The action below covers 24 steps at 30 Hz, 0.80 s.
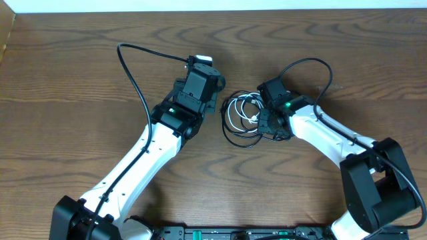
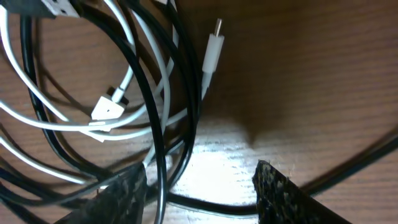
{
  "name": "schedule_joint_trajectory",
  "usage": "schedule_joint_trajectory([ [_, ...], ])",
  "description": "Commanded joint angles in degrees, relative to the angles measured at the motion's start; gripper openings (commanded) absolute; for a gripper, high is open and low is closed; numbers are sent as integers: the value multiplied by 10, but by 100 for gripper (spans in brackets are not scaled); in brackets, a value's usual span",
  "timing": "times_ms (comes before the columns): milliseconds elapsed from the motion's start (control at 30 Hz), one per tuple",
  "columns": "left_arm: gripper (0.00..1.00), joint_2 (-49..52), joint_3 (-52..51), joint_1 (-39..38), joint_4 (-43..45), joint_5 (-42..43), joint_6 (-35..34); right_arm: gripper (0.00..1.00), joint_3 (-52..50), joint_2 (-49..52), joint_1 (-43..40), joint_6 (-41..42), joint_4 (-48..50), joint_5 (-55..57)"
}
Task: Untangle cables
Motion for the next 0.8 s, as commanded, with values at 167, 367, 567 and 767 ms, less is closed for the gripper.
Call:
schedule_joint_trajectory([
  [167,59,4,0,0,-7,-1,-10,46,0,38,12,10,12,10],
  [367,59,4,0,0,-10,-2,-10,1,0,39,13,10,16,10],
  [567,59,4,-1,0,-17,78,-10,1,13,31,10,-10,14,10],
  [767,64,4,-1,0,-17,141,-9,1,125,-21,-3,-57,-71,53],
])
